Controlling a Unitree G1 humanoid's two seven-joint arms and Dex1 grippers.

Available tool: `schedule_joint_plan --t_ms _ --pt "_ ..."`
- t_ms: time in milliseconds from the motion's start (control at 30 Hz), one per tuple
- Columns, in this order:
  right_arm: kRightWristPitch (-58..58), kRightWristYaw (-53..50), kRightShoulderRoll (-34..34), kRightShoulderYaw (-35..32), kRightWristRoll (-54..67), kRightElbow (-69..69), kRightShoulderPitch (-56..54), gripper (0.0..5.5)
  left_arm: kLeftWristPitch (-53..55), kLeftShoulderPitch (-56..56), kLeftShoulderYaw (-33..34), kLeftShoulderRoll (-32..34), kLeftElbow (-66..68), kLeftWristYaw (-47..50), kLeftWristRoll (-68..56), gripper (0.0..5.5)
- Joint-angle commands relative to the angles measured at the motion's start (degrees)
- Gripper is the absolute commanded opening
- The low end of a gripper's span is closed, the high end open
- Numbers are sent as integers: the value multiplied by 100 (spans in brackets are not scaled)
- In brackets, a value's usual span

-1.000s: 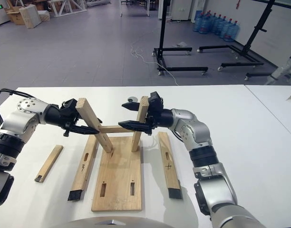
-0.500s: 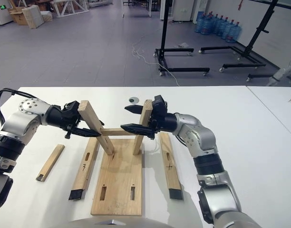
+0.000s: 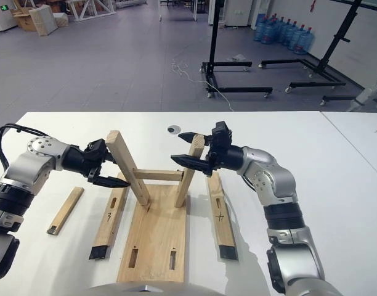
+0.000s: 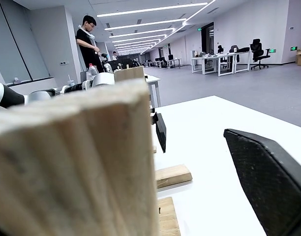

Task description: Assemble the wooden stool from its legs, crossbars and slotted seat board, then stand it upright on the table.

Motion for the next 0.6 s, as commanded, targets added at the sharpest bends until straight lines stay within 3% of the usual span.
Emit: schedule_joint_plan --t_ms 33,233,400,600 --pt "59 -103 -44 -273 222 -130 -101 483 35 -38 326 168 -158 -65 25 384" --pt "414 -221 -192 -738 875 -632 -101 483 154 435 1032 523 -450 105 -105 384" --pt "776 -603 -271 -1192 1622 -1194 -232 483 208 1297 2163 855 -824 665 -309 384" --pt "868 -1383 -367 -1936 2121 -1079 -48 483 395 3643 3422 568 -1581 2213 33 384"
